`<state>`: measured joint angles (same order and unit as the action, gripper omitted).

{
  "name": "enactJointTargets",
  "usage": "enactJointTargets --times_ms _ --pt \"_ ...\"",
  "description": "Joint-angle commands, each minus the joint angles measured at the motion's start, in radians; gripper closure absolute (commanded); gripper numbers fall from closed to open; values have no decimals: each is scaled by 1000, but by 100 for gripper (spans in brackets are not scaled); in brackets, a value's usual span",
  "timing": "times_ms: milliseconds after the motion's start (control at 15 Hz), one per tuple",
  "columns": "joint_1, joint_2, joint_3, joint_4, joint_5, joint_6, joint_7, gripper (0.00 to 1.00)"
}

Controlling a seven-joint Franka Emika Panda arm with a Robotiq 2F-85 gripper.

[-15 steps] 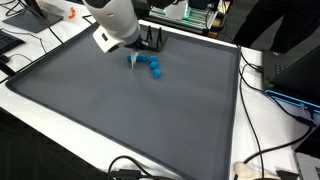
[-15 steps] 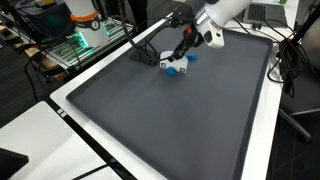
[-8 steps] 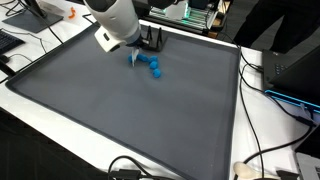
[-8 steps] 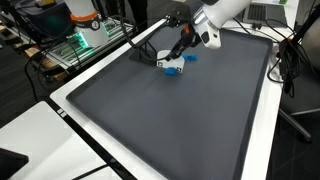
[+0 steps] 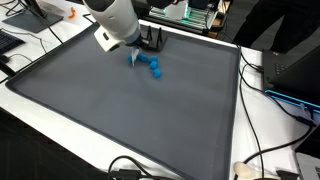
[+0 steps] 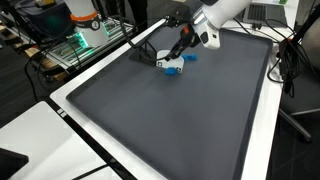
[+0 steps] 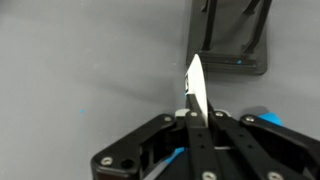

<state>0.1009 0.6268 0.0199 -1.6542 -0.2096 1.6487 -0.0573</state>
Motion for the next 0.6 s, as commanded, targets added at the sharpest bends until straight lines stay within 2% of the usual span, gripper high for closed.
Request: enactJointTargets --times_ms 0,533 --pt "-19 -5 7 -41 38 62 44 99" --pt "-20 -47 1 -57 69 176 119 99"
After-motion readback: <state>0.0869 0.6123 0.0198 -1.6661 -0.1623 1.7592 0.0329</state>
